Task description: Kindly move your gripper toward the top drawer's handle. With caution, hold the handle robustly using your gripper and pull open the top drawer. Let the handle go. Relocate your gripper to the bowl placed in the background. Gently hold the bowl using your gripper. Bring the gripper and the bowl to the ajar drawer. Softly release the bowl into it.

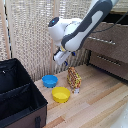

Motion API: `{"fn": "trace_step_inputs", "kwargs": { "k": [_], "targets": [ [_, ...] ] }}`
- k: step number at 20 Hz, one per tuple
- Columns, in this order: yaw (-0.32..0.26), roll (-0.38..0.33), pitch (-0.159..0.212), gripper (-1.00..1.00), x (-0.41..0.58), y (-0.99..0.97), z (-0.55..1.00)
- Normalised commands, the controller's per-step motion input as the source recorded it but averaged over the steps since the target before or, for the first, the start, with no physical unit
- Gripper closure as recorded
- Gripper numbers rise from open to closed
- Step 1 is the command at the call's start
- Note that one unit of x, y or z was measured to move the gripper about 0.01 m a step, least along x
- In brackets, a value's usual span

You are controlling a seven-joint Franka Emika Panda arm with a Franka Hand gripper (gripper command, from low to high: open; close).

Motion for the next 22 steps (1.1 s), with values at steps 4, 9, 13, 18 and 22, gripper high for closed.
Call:
{"fn": "trace_step_inputs", "kwargs": {
  "k": [4,9,13,18,22],
  "targets": [
    [-0.211,0.117,0.000,-1.00,0.410,0.12,0.24],
    [-0.266,0.212,0.000,-1.00,0.145,0.13,0.24],
    [-0.242,0.326,0.048,-1.00,0.180,0.15,0.04],
    [-0.216,0.366,0.089,-1.00,0.287,0.16,0.00],
    [-0.157,0.283,0.059,-1.00,0.648,0.05,-0.02]
  ]
}}
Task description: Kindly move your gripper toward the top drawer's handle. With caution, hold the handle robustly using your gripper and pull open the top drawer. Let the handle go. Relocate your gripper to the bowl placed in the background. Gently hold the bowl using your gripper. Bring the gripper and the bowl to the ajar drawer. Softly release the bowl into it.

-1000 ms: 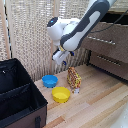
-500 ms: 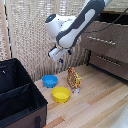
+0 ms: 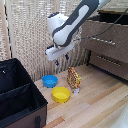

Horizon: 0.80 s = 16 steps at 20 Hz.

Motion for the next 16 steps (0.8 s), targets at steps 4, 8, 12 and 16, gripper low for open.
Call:
{"fn": "trace_step_inputs", "kwargs": {
  "k": [4,8,12,16],
  "targets": [
    [-0.148,0.134,0.011,-1.00,0.794,-0.03,0.00],
    [-0.143,0.077,0.003,-1.00,0.864,-0.22,-0.07],
    [-0.095,0.031,0.012,-1.00,0.526,0.07,-0.34],
    [-0.036,0.000,0.090,-1.00,-0.047,0.56,-0.38]
  ]
}}
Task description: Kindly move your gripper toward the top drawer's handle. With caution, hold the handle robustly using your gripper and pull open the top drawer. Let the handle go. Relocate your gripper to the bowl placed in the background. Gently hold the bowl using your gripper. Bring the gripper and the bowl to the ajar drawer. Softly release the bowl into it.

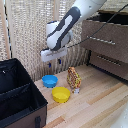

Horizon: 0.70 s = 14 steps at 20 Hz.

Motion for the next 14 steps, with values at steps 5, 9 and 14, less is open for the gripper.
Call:
{"fn": "trace_step_inputs", "kwargs": {
  "k": [5,9,14],
  "targets": [
    [0.000,0.012,0.050,-1.00,-0.196,0.60,-0.06],
    [0.000,-0.016,0.003,-1.00,0.005,0.06,-0.15],
    [0.000,-0.062,0.000,-1.00,0.141,-0.20,-0.20]
  ]
}}
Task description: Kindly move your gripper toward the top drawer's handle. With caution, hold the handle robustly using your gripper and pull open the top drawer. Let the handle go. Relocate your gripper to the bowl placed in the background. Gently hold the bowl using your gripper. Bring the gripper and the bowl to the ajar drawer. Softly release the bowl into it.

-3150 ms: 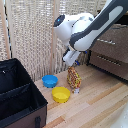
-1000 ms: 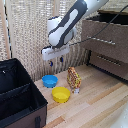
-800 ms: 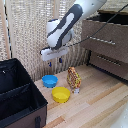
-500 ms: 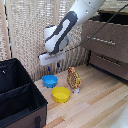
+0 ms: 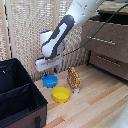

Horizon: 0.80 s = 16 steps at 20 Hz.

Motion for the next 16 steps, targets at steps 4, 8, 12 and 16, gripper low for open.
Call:
{"fn": "trace_step_inputs", "kwargs": {
  "k": [4,8,12,16],
  "targets": [
    [0.044,-0.039,0.012,-1.00,0.057,-0.22,-0.15],
    [0.077,-0.057,0.053,-1.00,0.011,-0.20,-0.42],
    [0.087,-0.029,0.077,-1.00,0.014,-0.06,-0.32],
    [0.049,0.005,0.012,1.00,0.000,-0.01,-0.07]
  ]
}}
